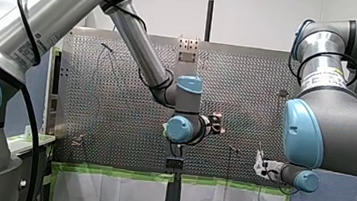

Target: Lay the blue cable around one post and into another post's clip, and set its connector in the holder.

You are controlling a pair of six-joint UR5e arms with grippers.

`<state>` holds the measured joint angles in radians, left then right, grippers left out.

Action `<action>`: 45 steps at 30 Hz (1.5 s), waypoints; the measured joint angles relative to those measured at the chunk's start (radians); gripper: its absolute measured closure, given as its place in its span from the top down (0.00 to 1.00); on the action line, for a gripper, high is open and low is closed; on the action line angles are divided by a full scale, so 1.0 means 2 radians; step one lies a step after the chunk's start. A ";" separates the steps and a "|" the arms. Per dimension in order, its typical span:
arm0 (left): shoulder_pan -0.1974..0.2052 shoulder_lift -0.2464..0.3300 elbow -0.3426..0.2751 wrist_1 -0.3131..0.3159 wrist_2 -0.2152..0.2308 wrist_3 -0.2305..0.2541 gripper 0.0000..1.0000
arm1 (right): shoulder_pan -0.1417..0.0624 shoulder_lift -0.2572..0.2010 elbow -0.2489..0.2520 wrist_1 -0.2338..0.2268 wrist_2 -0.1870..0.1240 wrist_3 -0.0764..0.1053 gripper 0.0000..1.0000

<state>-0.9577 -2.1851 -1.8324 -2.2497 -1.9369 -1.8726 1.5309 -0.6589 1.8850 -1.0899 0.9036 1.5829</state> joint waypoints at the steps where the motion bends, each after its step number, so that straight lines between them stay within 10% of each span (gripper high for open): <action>1: 0.004 -0.005 0.000 0.000 -0.001 0.000 1.00 | -0.001 0.000 0.000 0.001 0.000 -0.001 0.00; 12: 0.044 -0.062 0.013 -0.005 0.017 0.010 1.00 | -0.002 0.000 0.000 0.003 0.000 -0.004 0.00; 45: 0.028 -0.198 0.129 -0.053 -0.009 -0.003 1.00 | -0.002 0.000 0.000 0.009 0.001 -0.011 0.00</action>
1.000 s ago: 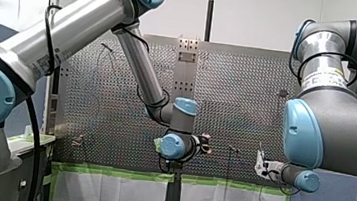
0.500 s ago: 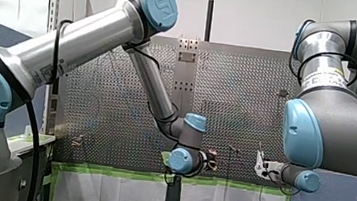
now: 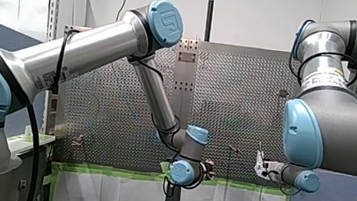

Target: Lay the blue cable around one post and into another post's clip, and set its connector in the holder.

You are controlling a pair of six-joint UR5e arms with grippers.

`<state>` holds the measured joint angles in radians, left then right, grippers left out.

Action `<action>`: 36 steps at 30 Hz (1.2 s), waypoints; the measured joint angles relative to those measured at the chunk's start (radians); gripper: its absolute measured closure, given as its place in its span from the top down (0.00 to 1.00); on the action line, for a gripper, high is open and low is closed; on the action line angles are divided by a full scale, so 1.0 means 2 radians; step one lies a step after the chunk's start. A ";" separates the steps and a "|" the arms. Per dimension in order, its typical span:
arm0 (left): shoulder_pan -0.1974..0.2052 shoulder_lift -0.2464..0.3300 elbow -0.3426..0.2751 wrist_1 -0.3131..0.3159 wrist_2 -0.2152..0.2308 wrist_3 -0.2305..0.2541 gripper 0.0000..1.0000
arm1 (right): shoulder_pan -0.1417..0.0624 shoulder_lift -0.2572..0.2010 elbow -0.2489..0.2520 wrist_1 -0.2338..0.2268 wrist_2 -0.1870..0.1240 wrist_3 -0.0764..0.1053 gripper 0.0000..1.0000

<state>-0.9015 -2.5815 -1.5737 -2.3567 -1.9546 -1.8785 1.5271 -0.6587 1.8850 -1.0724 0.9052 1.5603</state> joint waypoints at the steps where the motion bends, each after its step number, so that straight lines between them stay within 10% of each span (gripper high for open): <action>1: 0.000 0.000 0.001 0.000 -0.001 0.000 1.00 | 0.000 0.000 0.000 0.000 0.000 0.000 0.00; 19: -0.003 -0.001 0.050 -0.016 -0.043 0.004 1.00 | 0.000 0.000 0.000 0.000 0.000 0.000 0.00; 36: 0.003 -0.058 0.122 -0.067 -0.034 -0.028 1.00 | 0.000 0.000 0.000 0.001 0.000 -0.001 0.00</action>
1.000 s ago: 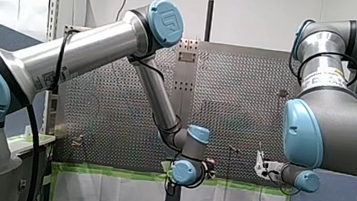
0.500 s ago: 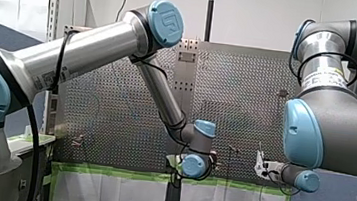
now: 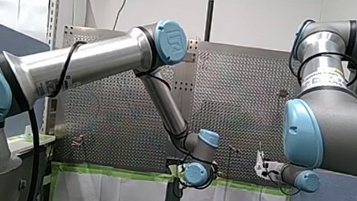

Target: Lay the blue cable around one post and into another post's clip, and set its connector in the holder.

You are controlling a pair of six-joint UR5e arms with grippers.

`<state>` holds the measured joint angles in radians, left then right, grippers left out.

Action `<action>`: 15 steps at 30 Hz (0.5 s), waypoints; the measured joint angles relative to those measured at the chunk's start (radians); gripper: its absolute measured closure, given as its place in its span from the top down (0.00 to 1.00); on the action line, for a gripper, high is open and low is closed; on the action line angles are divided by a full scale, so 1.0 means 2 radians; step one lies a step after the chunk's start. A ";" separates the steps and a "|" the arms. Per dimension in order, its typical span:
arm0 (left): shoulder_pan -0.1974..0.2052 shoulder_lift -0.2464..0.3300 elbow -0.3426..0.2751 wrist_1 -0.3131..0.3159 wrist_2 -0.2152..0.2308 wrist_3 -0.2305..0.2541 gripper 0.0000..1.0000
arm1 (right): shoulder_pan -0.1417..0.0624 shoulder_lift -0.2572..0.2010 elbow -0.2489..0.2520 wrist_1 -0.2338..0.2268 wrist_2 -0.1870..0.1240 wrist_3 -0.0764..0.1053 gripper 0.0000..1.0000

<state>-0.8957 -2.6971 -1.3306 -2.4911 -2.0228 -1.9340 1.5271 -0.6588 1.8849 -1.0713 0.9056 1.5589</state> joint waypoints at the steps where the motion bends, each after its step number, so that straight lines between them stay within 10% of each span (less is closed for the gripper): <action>1: 0.001 -0.001 0.004 -0.002 -0.001 -0.001 1.00 | 0.000 0.000 0.000 0.000 0.000 0.000 0.00; 15: -0.001 -0.004 0.059 -0.047 -0.001 0.013 1.00 | -0.001 0.000 0.000 0.000 0.000 0.001 0.00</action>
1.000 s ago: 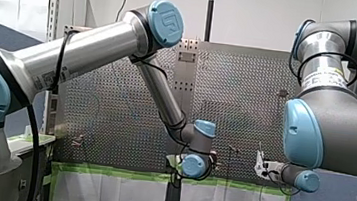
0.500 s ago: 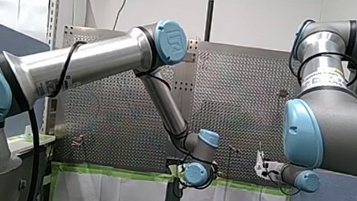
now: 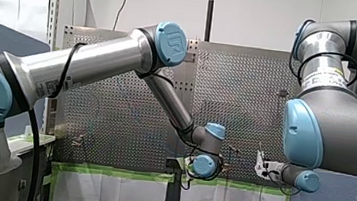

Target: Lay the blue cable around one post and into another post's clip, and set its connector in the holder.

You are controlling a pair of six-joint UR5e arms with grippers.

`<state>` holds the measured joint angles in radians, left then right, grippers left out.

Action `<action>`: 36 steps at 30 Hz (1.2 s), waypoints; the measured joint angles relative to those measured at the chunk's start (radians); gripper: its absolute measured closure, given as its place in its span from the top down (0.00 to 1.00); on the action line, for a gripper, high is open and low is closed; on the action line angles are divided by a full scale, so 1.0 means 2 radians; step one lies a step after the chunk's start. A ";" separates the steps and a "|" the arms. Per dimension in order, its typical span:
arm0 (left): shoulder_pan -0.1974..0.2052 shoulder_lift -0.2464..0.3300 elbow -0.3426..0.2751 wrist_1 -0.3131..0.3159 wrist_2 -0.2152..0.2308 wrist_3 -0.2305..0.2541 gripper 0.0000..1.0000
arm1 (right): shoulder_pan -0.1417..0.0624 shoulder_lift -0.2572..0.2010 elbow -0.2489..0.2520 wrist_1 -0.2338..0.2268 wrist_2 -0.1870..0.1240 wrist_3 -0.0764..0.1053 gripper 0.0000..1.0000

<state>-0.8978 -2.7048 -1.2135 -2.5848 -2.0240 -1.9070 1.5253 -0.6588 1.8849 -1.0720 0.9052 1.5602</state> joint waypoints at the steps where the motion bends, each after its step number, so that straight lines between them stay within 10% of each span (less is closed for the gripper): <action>1: -0.001 0.000 0.000 -0.003 0.000 0.003 1.00 | 0.000 0.000 0.000 0.000 0.000 0.000 0.00; 36: 0.004 0.000 0.008 0.054 -0.061 0.023 0.96 | -0.007 0.000 0.000 0.014 0.015 -0.009 0.00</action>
<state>-0.8897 -2.7050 -1.1978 -2.4778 -2.1466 -1.8603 1.5106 -0.6586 1.8848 -1.0434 0.9349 1.5419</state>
